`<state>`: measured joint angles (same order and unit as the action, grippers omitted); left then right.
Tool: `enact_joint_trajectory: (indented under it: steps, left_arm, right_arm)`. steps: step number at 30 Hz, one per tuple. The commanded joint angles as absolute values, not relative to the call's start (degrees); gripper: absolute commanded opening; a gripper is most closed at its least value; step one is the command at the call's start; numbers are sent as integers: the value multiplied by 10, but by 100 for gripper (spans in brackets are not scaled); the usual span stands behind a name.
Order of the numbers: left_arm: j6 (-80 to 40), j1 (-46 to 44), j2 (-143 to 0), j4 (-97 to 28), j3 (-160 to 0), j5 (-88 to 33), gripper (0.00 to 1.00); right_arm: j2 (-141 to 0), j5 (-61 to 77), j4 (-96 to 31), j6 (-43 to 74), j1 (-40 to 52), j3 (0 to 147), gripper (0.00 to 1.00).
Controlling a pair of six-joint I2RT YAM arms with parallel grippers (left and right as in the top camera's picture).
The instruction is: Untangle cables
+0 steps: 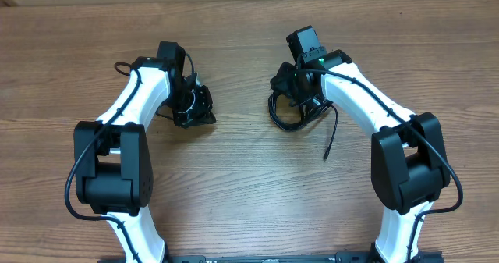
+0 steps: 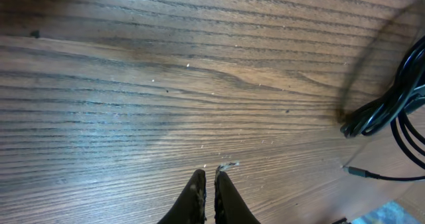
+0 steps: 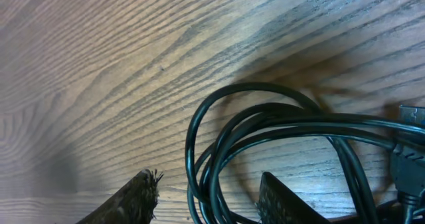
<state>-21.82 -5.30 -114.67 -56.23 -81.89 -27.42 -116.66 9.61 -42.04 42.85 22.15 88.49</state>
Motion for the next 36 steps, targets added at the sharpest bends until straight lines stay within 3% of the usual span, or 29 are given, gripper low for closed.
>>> enact_joint_trajectory:
  steps: [1, 6, 21, 25, 27, 29, 36]
  left_arm:
    - [-203, -63, -1146, -562, -820, -272, 7]
    - [-203, -69, -1146, -563, -820, -265, 7]
    - [-203, -73, -1146, -561, -820, -264, 8]
    - [-203, -73, -1146, -561, -820, -264, 7]
    - [-203, -73, -1146, -561, -820, -264, 7]
    - [-196, -73, -1146, -562, -820, -271, 4]
    - [-102, -39, -1146, -544, -823, -521, 6]
  right_arm:
    - [-1188, 103, -419, 452, 224, 883, 45]
    - [-1198, 98, -416, 458, 229, 883, 33]
    - [-1206, 58, -392, 480, 244, 864, 27]
    - [-1206, 56, -384, 480, 244, 854, 16]
    - [-1206, 59, -382, 480, 244, 855, 6]
    - [-1204, 73, -382, 479, 240, 856, 4]
    - [-1158, 242, -379, 392, 216, 863, 4]
